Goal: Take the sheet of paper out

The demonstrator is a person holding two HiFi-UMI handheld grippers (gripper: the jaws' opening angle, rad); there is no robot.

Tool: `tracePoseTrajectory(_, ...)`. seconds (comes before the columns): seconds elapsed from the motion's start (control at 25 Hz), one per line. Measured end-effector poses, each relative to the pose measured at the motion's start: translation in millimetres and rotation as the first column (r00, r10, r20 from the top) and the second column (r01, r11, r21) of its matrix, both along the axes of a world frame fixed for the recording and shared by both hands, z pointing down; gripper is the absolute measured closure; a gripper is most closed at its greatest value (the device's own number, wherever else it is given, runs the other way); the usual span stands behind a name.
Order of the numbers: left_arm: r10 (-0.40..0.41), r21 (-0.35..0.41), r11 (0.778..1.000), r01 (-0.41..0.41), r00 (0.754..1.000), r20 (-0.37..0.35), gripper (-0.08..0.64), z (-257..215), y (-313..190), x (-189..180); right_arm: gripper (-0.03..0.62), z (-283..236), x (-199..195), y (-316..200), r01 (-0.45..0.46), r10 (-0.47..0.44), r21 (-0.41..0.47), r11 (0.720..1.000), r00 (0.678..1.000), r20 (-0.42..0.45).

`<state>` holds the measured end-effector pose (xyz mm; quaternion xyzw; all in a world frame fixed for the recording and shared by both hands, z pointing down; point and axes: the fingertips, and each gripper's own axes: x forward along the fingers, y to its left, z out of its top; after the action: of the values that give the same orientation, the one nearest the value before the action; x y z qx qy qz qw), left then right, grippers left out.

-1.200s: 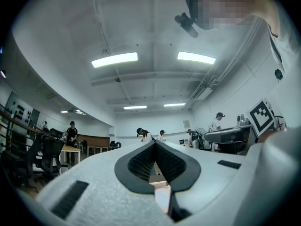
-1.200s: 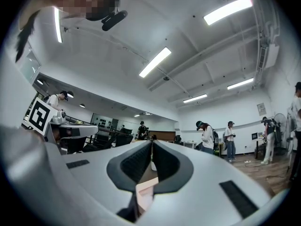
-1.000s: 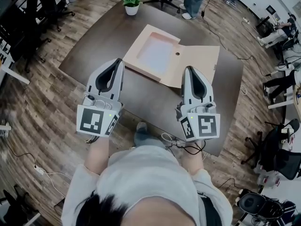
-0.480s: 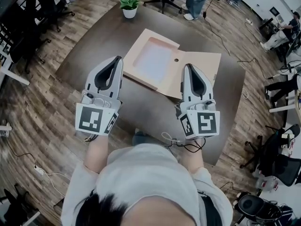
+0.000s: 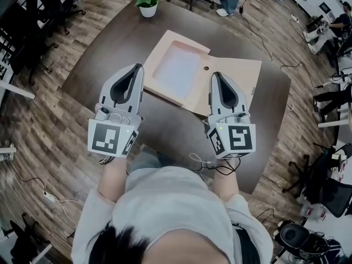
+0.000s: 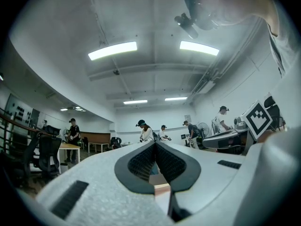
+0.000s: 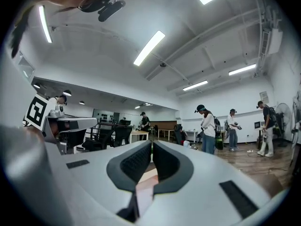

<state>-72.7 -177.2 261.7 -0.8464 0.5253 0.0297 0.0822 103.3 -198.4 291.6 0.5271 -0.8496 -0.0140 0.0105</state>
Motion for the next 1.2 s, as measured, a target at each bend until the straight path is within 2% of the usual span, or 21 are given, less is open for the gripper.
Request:
tracePoseTrajectory(0.28,0.038,-0.042,0.998,-0.037,0.999,0.009,0.563,16,-17,-3,0.575,35,-3,-19,-0.027,0.028,-0.141,0.990,1.000,0.008)
tracePoseTrajectory(0.44,0.068,-0.072,0.995,-0.066,0.998,0.018,0.563,25,-29,-4,0.575,62,-3,-31,-0.042,0.050,-0.243,0.969,0.998,0.027)
tracePoseTrajectory(0.72,0.111,-0.106,0.988,-0.108,0.994,0.020,0.563,39,-49,-7,0.575,102,-3,-42,-0.059,0.091,-0.360,0.931,0.993,0.074)
tracePoseTrajectory(0.84,0.127,-0.125,0.984,-0.123,0.992,0.018,0.563,47,-54,-7,0.575,122,-2,-45,-0.063,0.109,-0.420,0.905,0.990,0.088)
tracePoseTrajectory(1.04,0.141,-0.157,0.978,-0.137,0.990,0.012,0.563,61,-67,-7,0.575,162,-2,-52,-0.070,0.114,-0.531,0.844,0.992,0.051)
tracePoseTrajectory(1.2,0.147,-0.169,0.975,-0.144,0.989,0.007,0.563,67,-74,-7,0.574,186,-4,-57,-0.058,0.124,-0.600,0.798,0.990,0.069)
